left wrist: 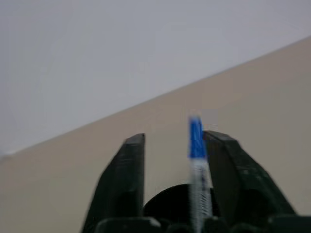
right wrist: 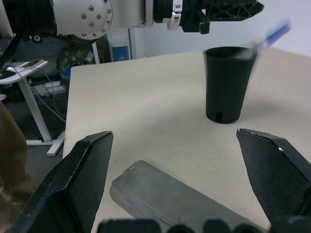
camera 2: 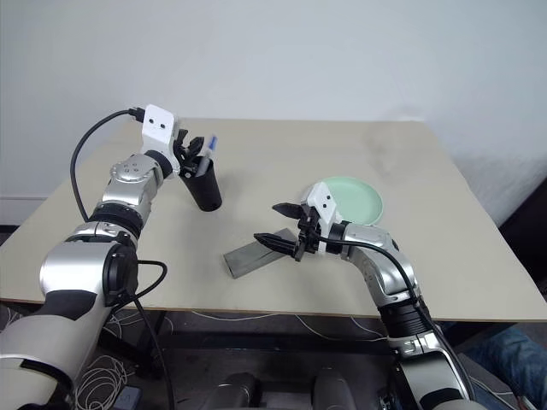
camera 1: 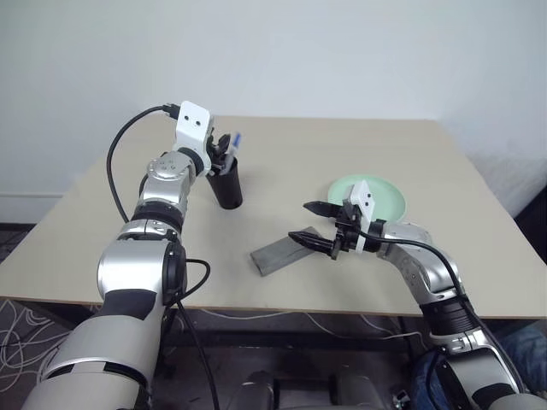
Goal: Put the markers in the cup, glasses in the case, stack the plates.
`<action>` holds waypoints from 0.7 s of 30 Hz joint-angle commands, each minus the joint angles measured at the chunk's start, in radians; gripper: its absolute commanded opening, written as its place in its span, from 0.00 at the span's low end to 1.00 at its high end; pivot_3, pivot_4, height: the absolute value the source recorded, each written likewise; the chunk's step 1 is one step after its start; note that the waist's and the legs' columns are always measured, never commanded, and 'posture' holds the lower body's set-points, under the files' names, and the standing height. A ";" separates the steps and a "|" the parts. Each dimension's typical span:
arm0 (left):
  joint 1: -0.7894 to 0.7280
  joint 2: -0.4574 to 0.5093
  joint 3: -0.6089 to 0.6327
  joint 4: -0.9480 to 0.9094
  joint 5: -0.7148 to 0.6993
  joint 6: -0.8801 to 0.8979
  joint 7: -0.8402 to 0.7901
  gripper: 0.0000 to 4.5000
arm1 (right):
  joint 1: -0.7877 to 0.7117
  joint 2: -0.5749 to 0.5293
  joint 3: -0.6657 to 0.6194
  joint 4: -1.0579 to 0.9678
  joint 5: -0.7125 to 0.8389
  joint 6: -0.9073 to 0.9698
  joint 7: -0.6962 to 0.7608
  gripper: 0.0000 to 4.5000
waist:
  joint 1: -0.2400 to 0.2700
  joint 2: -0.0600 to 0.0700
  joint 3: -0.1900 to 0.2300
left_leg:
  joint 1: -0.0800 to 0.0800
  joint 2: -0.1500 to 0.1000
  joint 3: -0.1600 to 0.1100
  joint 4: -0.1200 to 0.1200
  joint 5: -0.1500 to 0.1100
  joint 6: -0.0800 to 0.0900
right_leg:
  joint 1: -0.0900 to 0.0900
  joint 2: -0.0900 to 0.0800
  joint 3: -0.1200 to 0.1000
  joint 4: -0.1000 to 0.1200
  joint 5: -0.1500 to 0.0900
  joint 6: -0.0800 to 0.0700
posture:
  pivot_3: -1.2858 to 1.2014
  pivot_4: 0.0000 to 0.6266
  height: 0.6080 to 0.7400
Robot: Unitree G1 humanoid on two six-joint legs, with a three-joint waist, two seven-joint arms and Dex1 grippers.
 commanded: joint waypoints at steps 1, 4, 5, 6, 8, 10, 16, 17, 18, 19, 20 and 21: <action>-0.015 0.002 0.014 -0.014 -0.001 -0.019 0.005 0.68 | -0.006 0.000 -0.011 -0.046 0.009 -0.010 -0.005 0.98 | 0.001 0.000 0.000 | 0.000 0.000 0.000 0.000 0.000 0.000 | 0.000 0.000 0.000 0.000 0.000 0.000 | 0.52 0.00 1.00; -0.014 0.002 0.021 -0.014 -0.007 -0.016 0.009 0.68 | -0.004 -0.001 -0.011 -0.050 0.009 -0.008 -0.007 0.98 | 0.000 0.000 0.000 | 0.000 0.000 0.000 0.000 0.000 0.000 | 0.000 0.000 0.000 0.000 0.000 0.000 | 0.52 0.00 1.00; -0.014 0.003 0.026 -0.015 -0.012 -0.015 0.011 0.68 | -0.005 0.000 -0.011 -0.050 0.009 -0.008 -0.007 0.98 | 0.000 0.000 0.000 | 0.000 0.000 0.000 0.000 0.000 0.000 | 0.000 0.000 0.000 0.000 0.000 0.000 | 0.52 0.00 1.00; -0.013 0.005 0.031 -0.015 -0.016 -0.013 0.011 0.68 | -0.005 0.000 -0.011 -0.050 0.010 -0.008 -0.008 0.98 | 0.000 0.000 0.000 | 0.000 0.000 0.000 0.000 0.000 0.000 | 0.000 0.000 0.000 0.000 0.000 0.000 | 0.52 0.00 1.00; -0.013 0.011 0.037 -0.017 -0.022 -0.012 0.008 0.68 | -0.004 0.000 -0.011 -0.052 0.011 -0.006 -0.008 0.98 | 0.000 0.000 0.000 | 0.000 0.000 0.000 0.000 0.000 0.000 | 0.000 0.000 0.000 0.000 0.000 0.000 | 0.52 0.00 1.00; -0.012 0.016 0.044 -0.019 -0.026 -0.013 0.001 0.68 | -0.004 0.000 -0.011 -0.053 0.011 -0.005 -0.008 0.98 | 0.000 0.000 0.000 | 0.000 0.000 0.000 0.000 0.000 0.000 | 0.000 0.000 0.000 0.000 0.000 0.000 | 0.52 0.00 1.00; 0.032 0.105 0.126 -0.069 -0.110 -0.021 -0.123 0.68 | 0.003 0.008 -0.029 -0.050 -0.001 -0.011 -0.058 0.98 | -0.005 0.000 0.000 | 0.000 0.000 0.000 0.000 0.000 0.000 | -0.001 0.000 0.000 0.000 0.000 0.000 | 0.52 0.00 1.00; 0.057 0.133 0.145 -0.090 -0.135 -0.018 -0.171 0.68 | 0.006 0.006 -0.034 -0.047 -0.002 -0.011 -0.065 0.98 | -0.008 0.000 0.000 | 0.000 0.000 0.000 -0.001 0.000 0.000 | -0.001 0.000 0.000 0.000 0.000 0.000 | 0.52 0.00 1.00; 0.075 0.149 0.156 -0.110 -0.152 -0.014 -0.204 0.68 | 0.010 0.001 -0.039 -0.049 0.000 -0.011 -0.067 0.98 | -0.012 0.000 0.000 | 0.000 0.000 0.000 -0.001 0.000 0.000 | -0.001 0.000 0.000 0.000 0.000 0.000 | 0.52 0.00 1.00; 0.096 0.164 0.167 -0.131 -0.169 -0.010 -0.238 0.68 | 0.013 -0.001 -0.041 -0.047 0.000 -0.010 -0.071 0.98 | -0.012 0.000 0.000 | 0.000 0.001 0.000 -0.001 0.000 0.000 | -0.001 0.000 0.000 0.000 0.000 0.000 | 0.52 0.00 1.00; 0.122 0.174 0.175 -0.160 -0.186 -0.003 -0.270 0.68 | 0.020 -0.009 -0.048 -0.049 0.004 -0.009 -0.072 0.98 | -0.012 0.000 0.000 | 0.000 0.000 0.000 -0.001 0.000 0.000 | -0.001 0.000 0.000 0.000 0.000 0.000 | 0.52 0.00 1.00; 0.173 0.197 0.185 -0.211 -0.210 0.016 -0.325 0.68 | 0.025 -0.015 -0.058 -0.051 0.011 -0.002 -0.074 0.98 | -0.011 0.000 0.000 | 0.000 0.000 0.000 -0.001 0.000 0.000 | -0.001 0.000 0.000 0.000 0.000 0.000 | 0.52 0.00 1.00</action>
